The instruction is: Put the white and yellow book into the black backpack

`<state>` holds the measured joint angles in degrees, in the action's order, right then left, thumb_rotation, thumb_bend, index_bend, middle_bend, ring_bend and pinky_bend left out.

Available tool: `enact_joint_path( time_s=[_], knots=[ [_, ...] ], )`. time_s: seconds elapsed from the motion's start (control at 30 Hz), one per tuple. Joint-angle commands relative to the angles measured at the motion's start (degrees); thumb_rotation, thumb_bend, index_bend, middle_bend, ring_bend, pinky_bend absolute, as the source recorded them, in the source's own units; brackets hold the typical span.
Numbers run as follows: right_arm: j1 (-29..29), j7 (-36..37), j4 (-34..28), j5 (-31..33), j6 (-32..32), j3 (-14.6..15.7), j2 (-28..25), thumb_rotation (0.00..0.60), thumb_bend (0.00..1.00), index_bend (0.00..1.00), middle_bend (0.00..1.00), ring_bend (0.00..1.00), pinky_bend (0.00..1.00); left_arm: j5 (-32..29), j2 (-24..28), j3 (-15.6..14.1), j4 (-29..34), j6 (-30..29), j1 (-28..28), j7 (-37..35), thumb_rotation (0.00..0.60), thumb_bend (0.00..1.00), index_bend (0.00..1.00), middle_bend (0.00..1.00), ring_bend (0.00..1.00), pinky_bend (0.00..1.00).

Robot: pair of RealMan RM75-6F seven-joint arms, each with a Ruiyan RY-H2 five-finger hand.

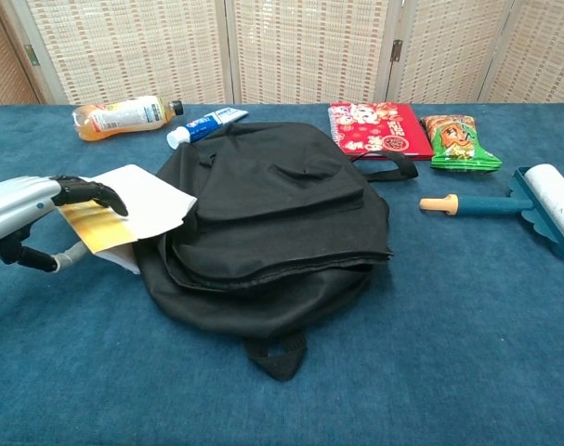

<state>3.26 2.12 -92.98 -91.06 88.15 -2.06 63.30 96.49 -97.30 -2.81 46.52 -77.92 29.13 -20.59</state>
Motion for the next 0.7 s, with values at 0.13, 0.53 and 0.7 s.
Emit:
enact_joint_path(
  time_s=[0.13,0.53,0.7],
  knots=[
    [-0.1,0.1,0.2,0.2,-0.1,0.1,0.1,0.6,0.13,0.0,0.02,0.08,0.06,-1.0,-1.0,1.1,-0.8,-2.0,-0.8,0.2,0.6,0.47,0.35,0.29,0.27,0.2],
    [0.0,-0.3,-0.1,0.2,-0.5,0.1,0.1,0.6,0.13,0.0,0.02,0.08,0.06,-2.6,-5.6,2.9,-5.6,-5.0,-1.9,-2.1,0.6,0.41,0.47,0.36,0.32,0.23],
    [-0.1,-0.3,0.0,0.4,-0.5,0.1,0.2,0.6,0.13,0.0,0.02,0.08,0.06,-2.9,-6.9,3.5,-7.0,-5.9,-2.0,-3.0,0.6,0.4,0.52,0.38,0.33,0.23]
  ],
)
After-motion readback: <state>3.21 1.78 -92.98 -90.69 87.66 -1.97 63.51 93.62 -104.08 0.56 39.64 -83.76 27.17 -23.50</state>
